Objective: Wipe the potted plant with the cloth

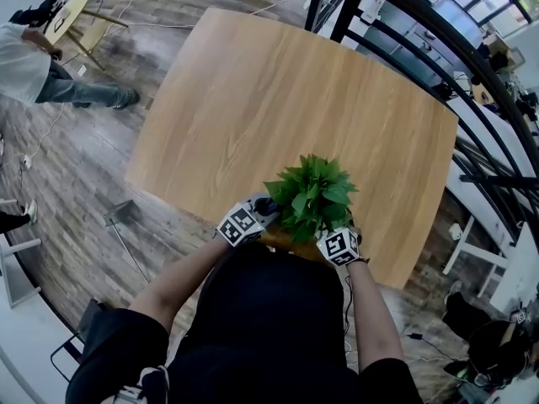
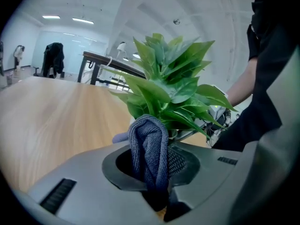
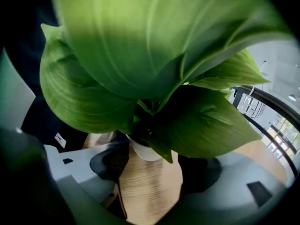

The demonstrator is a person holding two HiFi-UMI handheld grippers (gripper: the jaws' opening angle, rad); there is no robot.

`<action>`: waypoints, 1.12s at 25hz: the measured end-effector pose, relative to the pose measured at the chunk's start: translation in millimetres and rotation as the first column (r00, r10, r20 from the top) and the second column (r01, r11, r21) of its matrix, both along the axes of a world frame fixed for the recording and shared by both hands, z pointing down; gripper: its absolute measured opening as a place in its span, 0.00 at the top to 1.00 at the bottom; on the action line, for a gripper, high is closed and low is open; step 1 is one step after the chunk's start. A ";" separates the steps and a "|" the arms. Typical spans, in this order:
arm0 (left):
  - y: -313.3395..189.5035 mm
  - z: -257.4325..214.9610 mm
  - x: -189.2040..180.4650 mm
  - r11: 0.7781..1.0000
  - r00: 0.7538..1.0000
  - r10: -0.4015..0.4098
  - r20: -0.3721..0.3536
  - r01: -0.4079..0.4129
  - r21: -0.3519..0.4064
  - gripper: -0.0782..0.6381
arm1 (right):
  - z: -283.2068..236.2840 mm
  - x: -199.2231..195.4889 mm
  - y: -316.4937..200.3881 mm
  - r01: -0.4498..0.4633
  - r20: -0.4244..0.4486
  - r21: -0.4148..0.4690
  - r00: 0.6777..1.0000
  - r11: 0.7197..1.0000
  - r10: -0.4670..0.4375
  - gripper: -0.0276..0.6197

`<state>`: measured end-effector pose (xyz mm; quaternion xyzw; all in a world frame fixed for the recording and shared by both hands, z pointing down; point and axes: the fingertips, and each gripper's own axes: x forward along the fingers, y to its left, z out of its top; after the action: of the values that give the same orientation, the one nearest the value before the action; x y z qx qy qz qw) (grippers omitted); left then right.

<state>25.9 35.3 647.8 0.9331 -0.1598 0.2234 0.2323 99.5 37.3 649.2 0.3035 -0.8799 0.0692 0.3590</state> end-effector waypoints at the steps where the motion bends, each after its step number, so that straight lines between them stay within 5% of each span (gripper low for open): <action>1: 7.1 -0.6 2.1 0.999 0.999 0.040 0.006 -0.040 0.015 0.77 | 0.1 0.0 -0.1 -0.007 -0.002 0.000 1.000 1.000 0.007 0.48; 4: 22.7 1.8 5.6 0.995 0.995 0.099 0.012 -0.100 0.019 0.77 | 0.6 -1.9 -1.0 -0.027 0.002 0.000 1.000 1.000 0.027 0.48; 15: -17.3 1.6 -18.1 0.997 0.997 -0.077 0.002 0.077 0.018 0.77 | 2.7 -18.8 39.0 0.059 0.009 -0.020 0.998 0.998 -0.059 0.48; 21: -28.0 -0.7 -16.3 0.996 0.996 -0.090 0.004 0.090 0.028 0.77 | -3.2 13.0 10.0 -0.113 0.051 -0.001 0.992 0.994 0.113 0.48; 28: -18.8 3.0 -8.1 0.999 0.999 -0.052 0.010 0.052 -0.006 0.77 | -11.1 -6.8 -10.0 0.024 0.035 0.029 0.999 0.999 -0.025 0.47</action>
<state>17.8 16.5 650.9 0.9268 -0.1843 0.2226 0.2400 92.7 27.3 638.1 0.2967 -0.8907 0.0575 0.3396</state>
